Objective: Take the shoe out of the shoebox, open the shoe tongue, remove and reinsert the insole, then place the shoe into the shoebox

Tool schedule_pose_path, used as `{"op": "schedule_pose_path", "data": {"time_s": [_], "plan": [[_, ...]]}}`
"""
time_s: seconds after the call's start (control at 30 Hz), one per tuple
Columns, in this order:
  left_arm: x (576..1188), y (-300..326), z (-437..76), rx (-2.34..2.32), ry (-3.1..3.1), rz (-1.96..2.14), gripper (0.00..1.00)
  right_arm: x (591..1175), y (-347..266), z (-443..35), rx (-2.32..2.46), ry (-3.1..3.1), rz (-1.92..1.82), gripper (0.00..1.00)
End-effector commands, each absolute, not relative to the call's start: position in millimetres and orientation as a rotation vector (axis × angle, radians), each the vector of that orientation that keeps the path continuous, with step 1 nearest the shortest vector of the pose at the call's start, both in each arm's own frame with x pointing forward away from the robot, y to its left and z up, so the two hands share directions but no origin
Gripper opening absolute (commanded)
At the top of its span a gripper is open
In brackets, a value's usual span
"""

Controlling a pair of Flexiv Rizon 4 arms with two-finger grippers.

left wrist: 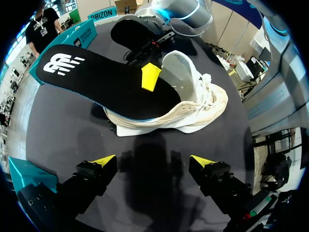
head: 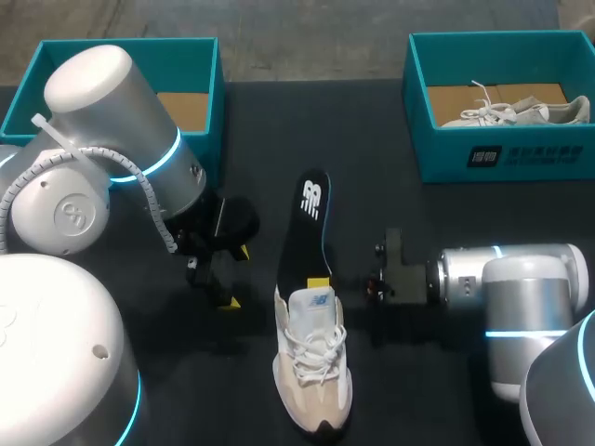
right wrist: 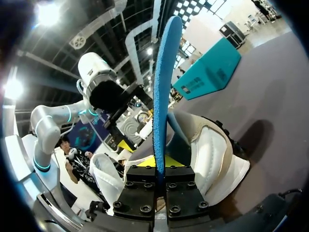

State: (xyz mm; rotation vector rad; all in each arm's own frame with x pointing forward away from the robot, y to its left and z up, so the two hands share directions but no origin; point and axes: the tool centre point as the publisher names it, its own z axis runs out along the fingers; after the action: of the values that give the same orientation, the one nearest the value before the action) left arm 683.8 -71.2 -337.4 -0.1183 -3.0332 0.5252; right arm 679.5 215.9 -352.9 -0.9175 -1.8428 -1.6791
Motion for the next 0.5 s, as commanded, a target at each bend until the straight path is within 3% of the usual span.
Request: {"op": "schedule_pose_path", "data": {"time_s": [0.03,0.23,0.27,0.37,0.5], "plan": [[683.4,-71.7,-338.2,-0.118,-3.034,0.524,1.0,674.8,217.6,-358.3,-0.908,-1.838,-1.683,0.0],[683.4,-71.7,-338.2,-0.118,-3.034,0.524,1.0,677.3,219.1,-352.6,-0.877,-1.838,-1.692,0.02],[683.4,-71.7,-338.2,-0.118,-3.034,0.524,1.0,677.8,219.4,-351.8,-0.874,-1.84,-1.692,0.16],[683.4,-71.7,-338.2,-0.118,-3.034,0.524,1.0,679.0,220.2,-349.3,-0.863,-1.843,-1.693,0.24],[683.4,-71.7,-338.2,-0.118,-3.034,0.524,1.0,679.5,221.6,-344.9,-0.848,-1.858,-1.694,0.22]]}}
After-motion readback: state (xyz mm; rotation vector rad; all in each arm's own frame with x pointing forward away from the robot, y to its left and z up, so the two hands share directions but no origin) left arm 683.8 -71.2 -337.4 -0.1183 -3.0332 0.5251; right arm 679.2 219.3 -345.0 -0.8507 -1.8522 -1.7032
